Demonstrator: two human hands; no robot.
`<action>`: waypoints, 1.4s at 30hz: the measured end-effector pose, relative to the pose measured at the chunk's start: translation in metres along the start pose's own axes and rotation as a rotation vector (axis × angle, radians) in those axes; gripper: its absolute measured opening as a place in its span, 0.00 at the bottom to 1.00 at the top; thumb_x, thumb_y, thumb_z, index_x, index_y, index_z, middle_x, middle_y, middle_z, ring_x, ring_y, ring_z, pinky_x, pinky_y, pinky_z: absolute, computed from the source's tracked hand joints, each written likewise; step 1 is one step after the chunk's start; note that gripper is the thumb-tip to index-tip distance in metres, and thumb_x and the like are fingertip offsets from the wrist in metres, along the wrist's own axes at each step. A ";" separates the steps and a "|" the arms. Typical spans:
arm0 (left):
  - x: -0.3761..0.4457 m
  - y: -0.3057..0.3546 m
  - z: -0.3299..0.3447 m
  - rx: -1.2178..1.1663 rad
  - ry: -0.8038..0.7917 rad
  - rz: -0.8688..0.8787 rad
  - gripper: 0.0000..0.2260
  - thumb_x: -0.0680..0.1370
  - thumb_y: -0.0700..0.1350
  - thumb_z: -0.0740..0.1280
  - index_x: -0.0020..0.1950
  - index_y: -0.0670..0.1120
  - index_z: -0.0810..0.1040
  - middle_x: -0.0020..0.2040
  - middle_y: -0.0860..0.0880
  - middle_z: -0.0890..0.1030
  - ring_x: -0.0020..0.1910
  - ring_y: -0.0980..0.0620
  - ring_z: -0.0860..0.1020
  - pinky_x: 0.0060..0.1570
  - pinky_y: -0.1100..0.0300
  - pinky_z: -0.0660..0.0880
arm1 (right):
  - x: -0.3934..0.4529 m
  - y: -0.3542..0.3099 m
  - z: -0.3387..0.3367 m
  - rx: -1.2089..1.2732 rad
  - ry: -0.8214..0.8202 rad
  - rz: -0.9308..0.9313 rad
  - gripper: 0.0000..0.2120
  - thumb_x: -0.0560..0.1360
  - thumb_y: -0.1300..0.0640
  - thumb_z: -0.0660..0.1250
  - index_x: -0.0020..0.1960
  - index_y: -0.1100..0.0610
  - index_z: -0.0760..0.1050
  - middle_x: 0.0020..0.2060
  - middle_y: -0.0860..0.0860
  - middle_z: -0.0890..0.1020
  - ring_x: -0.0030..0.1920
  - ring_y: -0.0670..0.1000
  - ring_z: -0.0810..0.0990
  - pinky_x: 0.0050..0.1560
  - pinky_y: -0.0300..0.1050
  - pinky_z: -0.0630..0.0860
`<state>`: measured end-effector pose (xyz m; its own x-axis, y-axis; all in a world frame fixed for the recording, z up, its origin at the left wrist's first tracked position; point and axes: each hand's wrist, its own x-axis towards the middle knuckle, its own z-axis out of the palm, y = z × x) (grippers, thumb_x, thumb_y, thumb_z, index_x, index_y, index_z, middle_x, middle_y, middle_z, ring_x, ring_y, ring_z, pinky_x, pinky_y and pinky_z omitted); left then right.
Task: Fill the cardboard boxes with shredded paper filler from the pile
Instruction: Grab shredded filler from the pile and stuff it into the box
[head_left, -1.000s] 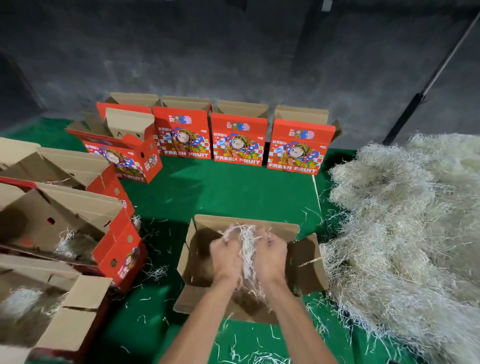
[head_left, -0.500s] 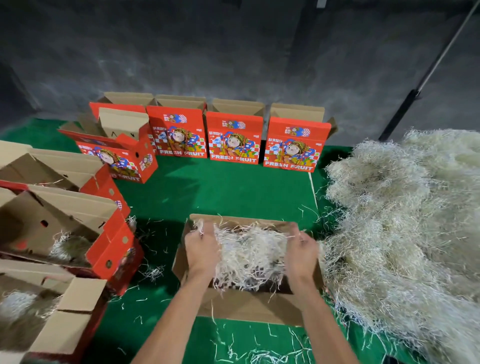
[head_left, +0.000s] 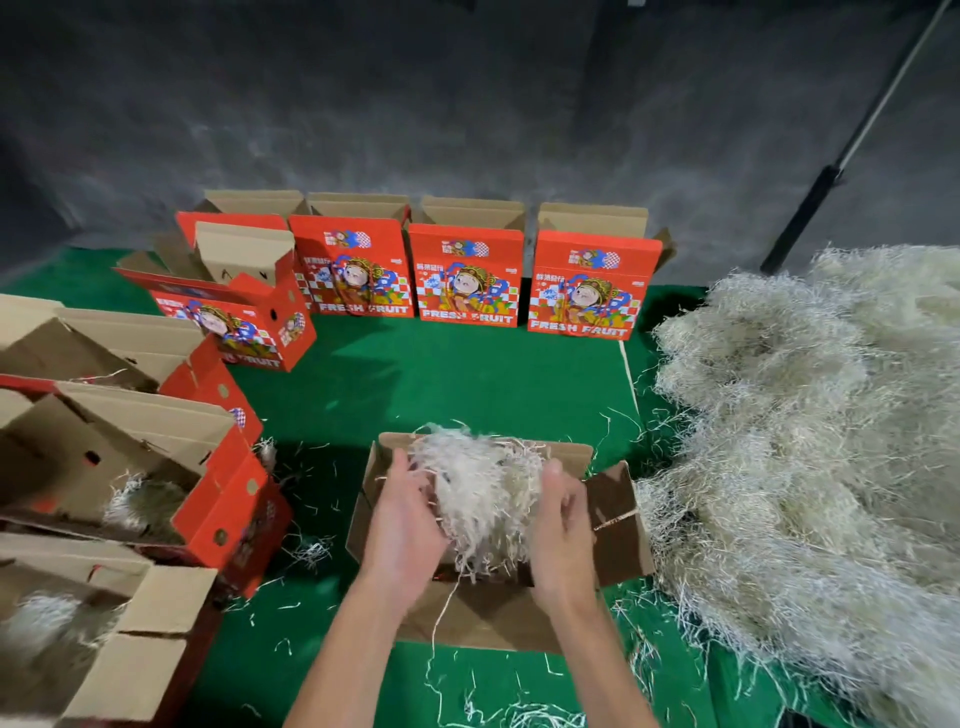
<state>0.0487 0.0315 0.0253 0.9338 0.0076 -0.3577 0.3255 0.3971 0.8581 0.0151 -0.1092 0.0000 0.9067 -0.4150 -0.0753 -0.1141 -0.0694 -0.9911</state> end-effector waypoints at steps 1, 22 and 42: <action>-0.009 0.000 0.006 0.140 -0.049 -0.027 0.25 0.84 0.59 0.55 0.73 0.42 0.69 0.72 0.41 0.71 0.72 0.49 0.69 0.73 0.48 0.63 | -0.004 -0.002 0.007 0.001 -0.100 0.008 0.27 0.75 0.24 0.50 0.62 0.40 0.70 0.53 0.33 0.79 0.51 0.32 0.77 0.55 0.31 0.75; 0.029 -0.009 0.001 0.392 0.135 -0.021 0.36 0.73 0.73 0.60 0.76 0.56 0.66 0.71 0.43 0.72 0.57 0.53 0.79 0.63 0.46 0.74 | 0.026 -0.015 -0.002 -0.017 -0.112 0.044 0.20 0.77 0.34 0.59 0.45 0.51 0.73 0.24 0.42 0.70 0.25 0.43 0.64 0.30 0.38 0.67; 0.018 -0.014 0.011 0.573 0.274 0.137 0.31 0.69 0.77 0.63 0.39 0.47 0.68 0.29 0.55 0.68 0.26 0.55 0.67 0.30 0.59 0.72 | 0.031 -0.005 0.003 -0.028 -0.036 -0.019 0.12 0.79 0.41 0.63 0.50 0.49 0.77 0.20 0.46 0.68 0.20 0.47 0.60 0.20 0.38 0.57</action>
<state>0.0628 0.0156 0.0111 0.9255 0.2871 -0.2472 0.3046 -0.1757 0.9361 0.0452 -0.1190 0.0022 0.9227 -0.3807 -0.0608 -0.1075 -0.1028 -0.9889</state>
